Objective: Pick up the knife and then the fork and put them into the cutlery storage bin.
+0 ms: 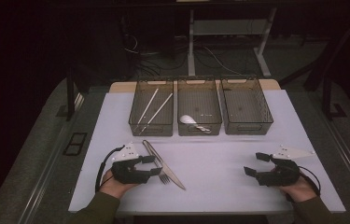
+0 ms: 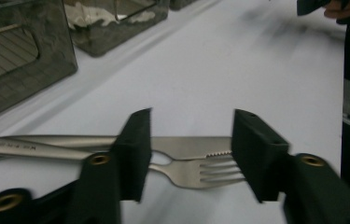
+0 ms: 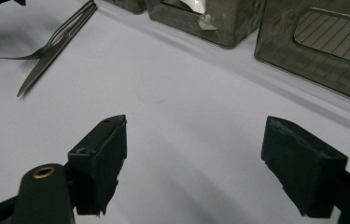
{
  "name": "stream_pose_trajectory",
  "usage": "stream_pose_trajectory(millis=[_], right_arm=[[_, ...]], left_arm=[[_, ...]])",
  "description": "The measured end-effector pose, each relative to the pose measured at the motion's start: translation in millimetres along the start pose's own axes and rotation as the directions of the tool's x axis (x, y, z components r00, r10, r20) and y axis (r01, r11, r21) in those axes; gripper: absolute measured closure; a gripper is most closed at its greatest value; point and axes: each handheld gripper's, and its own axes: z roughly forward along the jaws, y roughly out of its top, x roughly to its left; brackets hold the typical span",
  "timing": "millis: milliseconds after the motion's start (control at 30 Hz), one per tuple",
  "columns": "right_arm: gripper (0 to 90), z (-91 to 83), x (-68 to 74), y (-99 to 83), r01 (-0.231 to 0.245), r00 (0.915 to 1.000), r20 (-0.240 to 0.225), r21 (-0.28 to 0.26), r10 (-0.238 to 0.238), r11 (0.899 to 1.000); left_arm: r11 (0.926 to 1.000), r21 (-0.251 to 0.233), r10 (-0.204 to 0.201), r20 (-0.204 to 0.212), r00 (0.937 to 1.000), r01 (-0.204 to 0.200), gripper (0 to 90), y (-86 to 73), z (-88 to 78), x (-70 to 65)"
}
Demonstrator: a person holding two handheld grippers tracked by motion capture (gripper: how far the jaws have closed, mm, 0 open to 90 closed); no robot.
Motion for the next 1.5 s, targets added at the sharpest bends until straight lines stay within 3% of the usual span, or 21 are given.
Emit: stream_pose_trajectory(millis=[67, 133, 333, 600, 733, 1033, 1167, 1333, 1500], right_arm=[[22.3, -0.7, 1.1, -0.7, 0.006, 1.0000, 0.000, 0.001, -0.006, 1.000], [22.2, 0.4, 2.0, -0.6, 0.008, 1.0000, -0.002, 0.007, -0.008, 1.000], [22.2, 3.4, 4.0, -0.9, 0.028, 0.9996, -0.010, 0.023, -0.028, 0.999], [22.2, 4.2, 4.8, -0.8, 0.028, 0.9996, -0.006, 0.028, -0.028, 0.999], [22.3, 4.5, 4.5, -0.8, 0.028, 0.9996, -0.006, 0.031, -0.028, 0.999], [22.3, 4.8, 5.3, -0.6, 0.030, 0.9995, -0.008, 0.030, -0.030, 0.999], [22.3, 4.6, 5.0, -0.6, 0.028, 0.9996, -0.007, 0.030, -0.028, 0.999], [22.3, 4.0, 4.7, -0.6, 0.029, 0.9996, -0.006, 0.028, -0.028, 0.999], [22.3, 4.2, 4.9, -0.7, 0.030, 0.9995, -0.007, 0.029, -0.030, 0.999]], left_arm=[[0.9995, 0.031, -0.004, -0.005, 1.0000, 0.004, 58.0, -0.6, 1.4, 0.9], [0.9982, 0.061, 0.004, 0.017, 0.9998, -0.005, 67.9, -1.1, 2.9, 1.7], [0.9910, 0.127, 0.035, 0.058, 0.9977, -0.042, 87.9, -0.6, 9.9, -2.5], [0.9739, 0.207, 0.092, 0.015, 0.9956, -0.093, 88.5, 5.7, 30.6, 4.6], [0.9743, 0.203, 0.094, 0.022, 0.9953, -0.097, 88.5, 7.6, 38.0, 9.0], [0.9624, 0.245, 0.117, 0.016, 0.9930, -0.117, 88.5, 6.5, 48.0, 9.8], [0.9652, 0.237, 0.112, 0.003, 0.9937, -0.110, 88.6, 7.0, 49.8, 11.2], [0.9596, 0.261, 0.113, -0.012, 0.9936, -0.106, 88.6, 5.8, 49.3, 12.0], [0.9599, 0.258, 0.114, -0.004, 0.9935, -0.109, 88.6, 6.2, 52.4, 10.9]])
